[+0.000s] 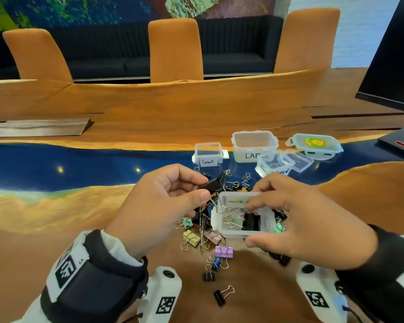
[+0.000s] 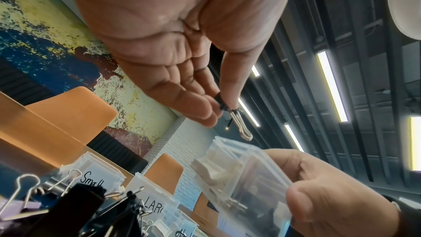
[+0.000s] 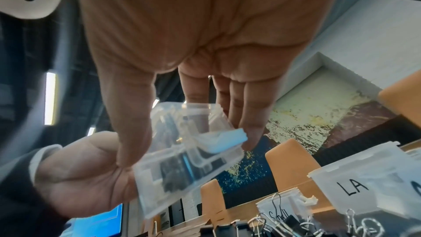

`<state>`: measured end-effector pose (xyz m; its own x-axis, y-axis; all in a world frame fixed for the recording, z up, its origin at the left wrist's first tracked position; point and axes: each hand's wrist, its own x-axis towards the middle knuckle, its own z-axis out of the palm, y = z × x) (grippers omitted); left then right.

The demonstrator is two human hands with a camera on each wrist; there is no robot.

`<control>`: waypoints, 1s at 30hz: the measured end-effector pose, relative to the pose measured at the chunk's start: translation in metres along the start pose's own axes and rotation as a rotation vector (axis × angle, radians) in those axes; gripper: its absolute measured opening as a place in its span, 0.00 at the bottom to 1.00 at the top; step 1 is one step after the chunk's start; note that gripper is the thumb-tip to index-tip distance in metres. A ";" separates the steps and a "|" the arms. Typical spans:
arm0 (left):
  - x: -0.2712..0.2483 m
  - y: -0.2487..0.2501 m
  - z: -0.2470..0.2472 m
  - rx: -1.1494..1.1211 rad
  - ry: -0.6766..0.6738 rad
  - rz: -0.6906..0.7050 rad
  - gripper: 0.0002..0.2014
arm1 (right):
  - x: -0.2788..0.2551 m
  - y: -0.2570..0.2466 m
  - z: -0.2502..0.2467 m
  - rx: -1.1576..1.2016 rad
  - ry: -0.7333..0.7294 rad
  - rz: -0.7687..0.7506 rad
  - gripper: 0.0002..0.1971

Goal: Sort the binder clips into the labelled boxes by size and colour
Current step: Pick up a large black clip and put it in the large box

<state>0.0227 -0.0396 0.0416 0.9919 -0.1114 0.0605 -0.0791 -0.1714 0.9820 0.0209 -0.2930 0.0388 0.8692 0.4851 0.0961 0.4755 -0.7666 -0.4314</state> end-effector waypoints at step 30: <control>-0.001 -0.014 0.004 -0.065 -0.339 -0.202 0.04 | 0.007 -0.008 -0.005 0.097 -0.080 -0.088 0.21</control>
<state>0.0226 -0.0409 0.0275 0.8971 -0.4004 -0.1870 0.1318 -0.1615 0.9780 0.0239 -0.2850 0.0476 0.8093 0.5836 0.0668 0.5306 -0.6775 -0.5093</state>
